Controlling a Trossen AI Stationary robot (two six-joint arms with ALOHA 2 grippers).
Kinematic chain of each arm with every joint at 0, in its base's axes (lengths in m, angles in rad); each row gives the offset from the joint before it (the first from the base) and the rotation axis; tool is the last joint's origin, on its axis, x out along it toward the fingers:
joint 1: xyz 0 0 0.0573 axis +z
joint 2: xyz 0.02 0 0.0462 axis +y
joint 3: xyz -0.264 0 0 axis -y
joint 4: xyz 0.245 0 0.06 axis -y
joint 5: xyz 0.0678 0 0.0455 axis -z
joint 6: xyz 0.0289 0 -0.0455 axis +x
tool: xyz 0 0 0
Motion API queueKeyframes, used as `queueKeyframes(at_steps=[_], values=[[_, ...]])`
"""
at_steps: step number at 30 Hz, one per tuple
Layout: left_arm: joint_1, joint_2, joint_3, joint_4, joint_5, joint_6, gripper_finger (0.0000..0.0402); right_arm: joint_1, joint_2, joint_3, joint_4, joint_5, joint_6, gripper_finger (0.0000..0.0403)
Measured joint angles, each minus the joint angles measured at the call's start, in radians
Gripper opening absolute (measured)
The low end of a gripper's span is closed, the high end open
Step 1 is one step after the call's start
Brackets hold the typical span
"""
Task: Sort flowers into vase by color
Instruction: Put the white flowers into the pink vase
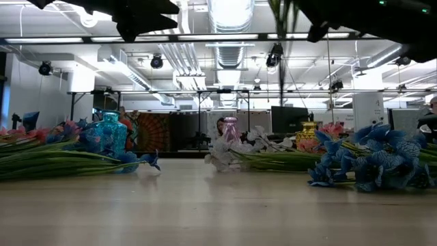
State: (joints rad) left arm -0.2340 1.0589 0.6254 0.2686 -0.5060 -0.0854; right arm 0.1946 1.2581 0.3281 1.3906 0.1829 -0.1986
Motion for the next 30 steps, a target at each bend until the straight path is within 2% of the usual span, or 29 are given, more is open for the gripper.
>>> queueKeyframes(at_steps=[8, 18, 30], values=[[-0.003, -0.027, 0.0, -0.153, 0.0, 0.008, 0.0196, -0.103, 0.118, 0.166, -0.003, 0.0, 0.001, 0.0013], [-0.005, -0.134, 0.0, -0.387, 0.001, -0.003, 0.0196, -0.276, 0.235, 0.34, -0.011, 0.0, 0.057, 0.0013], [-0.005, -0.19, 0.0, -0.473, -0.001, 0.028, 0.0196, -0.491, 0.202, 0.618, -0.499, -0.007, 0.057, 0.0013]])
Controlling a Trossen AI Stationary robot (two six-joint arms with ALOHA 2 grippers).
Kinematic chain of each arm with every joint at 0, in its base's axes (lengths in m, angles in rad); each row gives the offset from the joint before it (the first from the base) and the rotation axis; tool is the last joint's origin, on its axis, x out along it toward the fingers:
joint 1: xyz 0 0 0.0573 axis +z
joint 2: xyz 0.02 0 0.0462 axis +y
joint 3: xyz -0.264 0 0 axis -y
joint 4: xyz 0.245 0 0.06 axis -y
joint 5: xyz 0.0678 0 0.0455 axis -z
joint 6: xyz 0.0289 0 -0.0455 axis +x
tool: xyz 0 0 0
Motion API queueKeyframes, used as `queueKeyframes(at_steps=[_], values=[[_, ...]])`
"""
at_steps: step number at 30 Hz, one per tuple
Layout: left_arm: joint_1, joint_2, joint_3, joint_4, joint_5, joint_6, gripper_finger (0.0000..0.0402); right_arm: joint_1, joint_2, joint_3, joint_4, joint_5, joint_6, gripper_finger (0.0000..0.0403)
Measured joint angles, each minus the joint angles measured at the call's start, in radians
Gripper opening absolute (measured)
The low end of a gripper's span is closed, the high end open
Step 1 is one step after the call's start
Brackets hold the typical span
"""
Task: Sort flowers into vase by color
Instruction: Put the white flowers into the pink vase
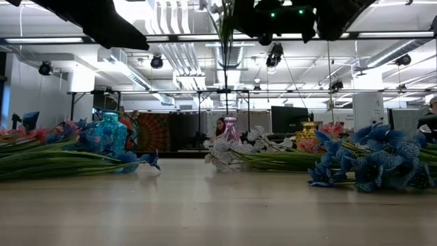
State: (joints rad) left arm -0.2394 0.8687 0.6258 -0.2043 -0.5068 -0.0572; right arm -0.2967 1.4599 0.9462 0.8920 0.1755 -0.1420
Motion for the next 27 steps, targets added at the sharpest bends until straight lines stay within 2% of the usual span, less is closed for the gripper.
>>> queueKeyframes(at_steps=[3, 8, 15, 27], values=[[0.0, -0.001, 0.0, -0.004, -0.002, 0.003, 0.0196, -0.024, -0.019, 0.015, -0.047, -0.01, -0.013, 0.0013], [0.0, 0.003, 0.0, -0.003, -0.005, -0.061, 0.0196, -0.07, -0.058, -0.03, -0.038, -0.1, 0.038, 0.0013], [-0.001, 0.033, 0.0, 0.013, -0.005, -0.085, 0.0196, -0.116, -0.067, -0.076, 0.084, -0.107, 0.082, 0.0013], [-0.001, 0.042, 0.0, 0.041, -0.045, -0.014, 0.0196, -0.13, -0.025, -0.077, 0.128, -0.106, 0.105, 0.0013]])
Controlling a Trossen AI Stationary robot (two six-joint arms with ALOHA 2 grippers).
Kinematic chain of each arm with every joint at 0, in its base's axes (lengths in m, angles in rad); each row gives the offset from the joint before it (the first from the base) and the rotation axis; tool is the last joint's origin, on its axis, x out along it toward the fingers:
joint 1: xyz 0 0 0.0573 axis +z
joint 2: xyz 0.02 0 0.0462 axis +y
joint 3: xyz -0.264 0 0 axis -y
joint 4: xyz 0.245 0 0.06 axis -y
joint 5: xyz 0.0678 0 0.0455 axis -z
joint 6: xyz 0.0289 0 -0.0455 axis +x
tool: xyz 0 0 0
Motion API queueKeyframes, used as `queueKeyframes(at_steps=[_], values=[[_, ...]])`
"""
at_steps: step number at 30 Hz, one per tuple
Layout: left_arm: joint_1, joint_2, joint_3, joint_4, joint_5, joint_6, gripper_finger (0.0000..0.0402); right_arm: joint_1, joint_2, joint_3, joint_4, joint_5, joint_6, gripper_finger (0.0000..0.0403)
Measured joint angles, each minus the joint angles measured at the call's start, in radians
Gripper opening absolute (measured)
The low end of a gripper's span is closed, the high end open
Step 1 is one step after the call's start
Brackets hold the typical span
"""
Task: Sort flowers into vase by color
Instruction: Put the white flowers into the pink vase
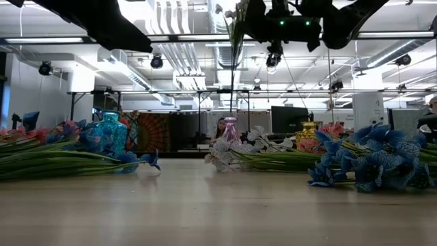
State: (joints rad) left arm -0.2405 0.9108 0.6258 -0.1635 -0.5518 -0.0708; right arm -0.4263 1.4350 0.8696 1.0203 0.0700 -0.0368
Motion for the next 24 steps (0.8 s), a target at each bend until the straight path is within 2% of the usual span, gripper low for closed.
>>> queueKeyframes(at_steps=[24], values=[[0.0, 0.0, 0.0, 0.0, 0.0, -0.017, 0.0196, 0.0, 0.086, -0.002, 0.061, -0.001, -0.009, 0.0013]])
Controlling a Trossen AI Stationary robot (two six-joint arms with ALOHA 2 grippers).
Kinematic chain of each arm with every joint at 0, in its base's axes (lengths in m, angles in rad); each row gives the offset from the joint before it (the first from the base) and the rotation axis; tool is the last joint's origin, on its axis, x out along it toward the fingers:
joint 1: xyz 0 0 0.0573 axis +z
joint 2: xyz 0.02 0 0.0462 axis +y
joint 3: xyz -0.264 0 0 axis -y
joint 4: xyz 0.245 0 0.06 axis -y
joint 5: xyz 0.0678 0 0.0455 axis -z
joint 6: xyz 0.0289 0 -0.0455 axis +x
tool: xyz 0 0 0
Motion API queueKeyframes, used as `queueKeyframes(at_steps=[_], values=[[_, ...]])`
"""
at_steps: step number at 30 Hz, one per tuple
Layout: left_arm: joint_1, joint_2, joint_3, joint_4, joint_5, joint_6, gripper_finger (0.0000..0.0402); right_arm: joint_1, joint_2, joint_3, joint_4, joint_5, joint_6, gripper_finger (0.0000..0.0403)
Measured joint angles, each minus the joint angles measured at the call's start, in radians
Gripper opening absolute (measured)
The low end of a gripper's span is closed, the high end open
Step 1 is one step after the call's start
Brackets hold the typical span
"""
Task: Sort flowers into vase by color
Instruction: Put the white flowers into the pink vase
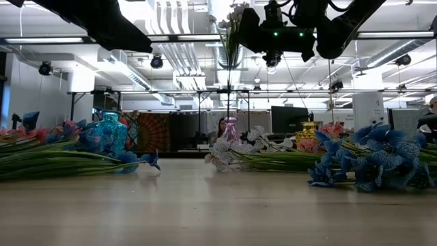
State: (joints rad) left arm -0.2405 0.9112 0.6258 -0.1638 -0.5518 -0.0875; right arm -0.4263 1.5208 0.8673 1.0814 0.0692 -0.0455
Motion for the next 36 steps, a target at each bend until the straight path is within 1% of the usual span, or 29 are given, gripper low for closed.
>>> queueKeyframes(at_steps=[12, 36], values=[[0.0, 0.0, 0.0, 0.0, 0.001, 0.0, 0.0196, 0.0, 0.0, -0.001, -0.036, 0.0, -0.027, 0.0013], [0.0, 0.0, 0.0, 0.0, 0.001, -0.005, 0.0196, 0.0, 0.0, -0.006, -0.037, 0.0, -0.034, 0.0017]])
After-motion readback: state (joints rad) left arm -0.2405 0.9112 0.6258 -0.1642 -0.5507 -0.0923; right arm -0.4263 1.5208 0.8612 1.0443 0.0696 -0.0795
